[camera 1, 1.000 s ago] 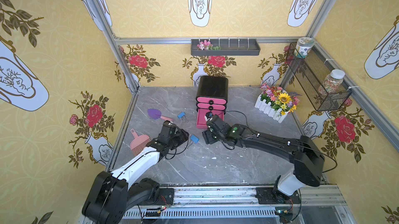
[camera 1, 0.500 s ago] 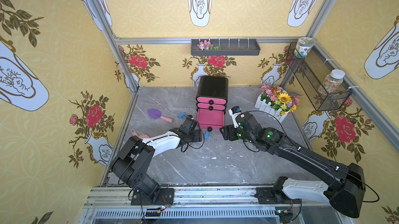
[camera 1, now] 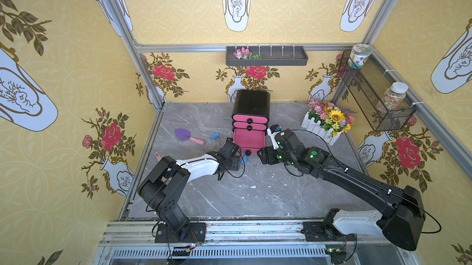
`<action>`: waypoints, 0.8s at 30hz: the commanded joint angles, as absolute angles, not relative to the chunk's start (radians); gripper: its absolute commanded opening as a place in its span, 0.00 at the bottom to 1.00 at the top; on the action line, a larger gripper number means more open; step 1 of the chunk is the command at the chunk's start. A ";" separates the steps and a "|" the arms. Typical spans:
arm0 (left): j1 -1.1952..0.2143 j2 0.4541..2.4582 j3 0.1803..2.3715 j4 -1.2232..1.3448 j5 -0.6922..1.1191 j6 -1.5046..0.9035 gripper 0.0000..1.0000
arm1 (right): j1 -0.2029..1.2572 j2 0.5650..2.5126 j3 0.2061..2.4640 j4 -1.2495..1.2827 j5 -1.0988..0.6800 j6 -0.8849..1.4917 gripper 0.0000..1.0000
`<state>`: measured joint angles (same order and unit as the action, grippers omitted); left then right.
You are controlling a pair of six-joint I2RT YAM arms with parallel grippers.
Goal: Put the binder clips in the drawer according to color
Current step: Pick up the binder clip at the center of the board.
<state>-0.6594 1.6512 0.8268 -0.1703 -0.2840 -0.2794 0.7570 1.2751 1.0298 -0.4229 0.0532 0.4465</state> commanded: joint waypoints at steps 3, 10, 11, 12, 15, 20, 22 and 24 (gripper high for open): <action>-0.675 1.649 0.809 -0.160 -0.230 -0.268 0.75 | 0.751 1.292 1.051 -0.411 0.030 0.433 0.83; -0.696 1.668 0.817 -0.174 -0.225 -0.274 0.73 | 0.751 1.282 1.047 -0.398 0.025 0.445 0.83; -0.696 1.664 0.816 -0.179 -0.222 -0.280 0.73 | 0.751 1.282 1.050 -0.401 0.025 0.444 0.82; -0.696 1.658 0.813 -0.185 -0.220 -0.290 0.73 | 0.752 1.282 1.052 -0.405 0.025 0.442 0.82; -0.704 1.635 0.791 -0.192 -0.212 -0.316 0.72 | 0.752 1.278 1.051 -0.408 0.033 0.439 0.82; -0.736 1.618 0.794 -0.229 -0.223 -0.333 0.72 | 0.751 1.281 1.053 -0.398 0.029 0.441 0.82; -0.745 1.621 0.804 -0.243 -0.235 -0.336 0.73 | 0.752 1.285 1.053 -0.394 0.025 0.442 0.82; -0.746 1.624 0.808 -0.245 -0.243 -0.342 0.73 | 0.753 1.291 1.053 -0.390 0.023 0.440 0.82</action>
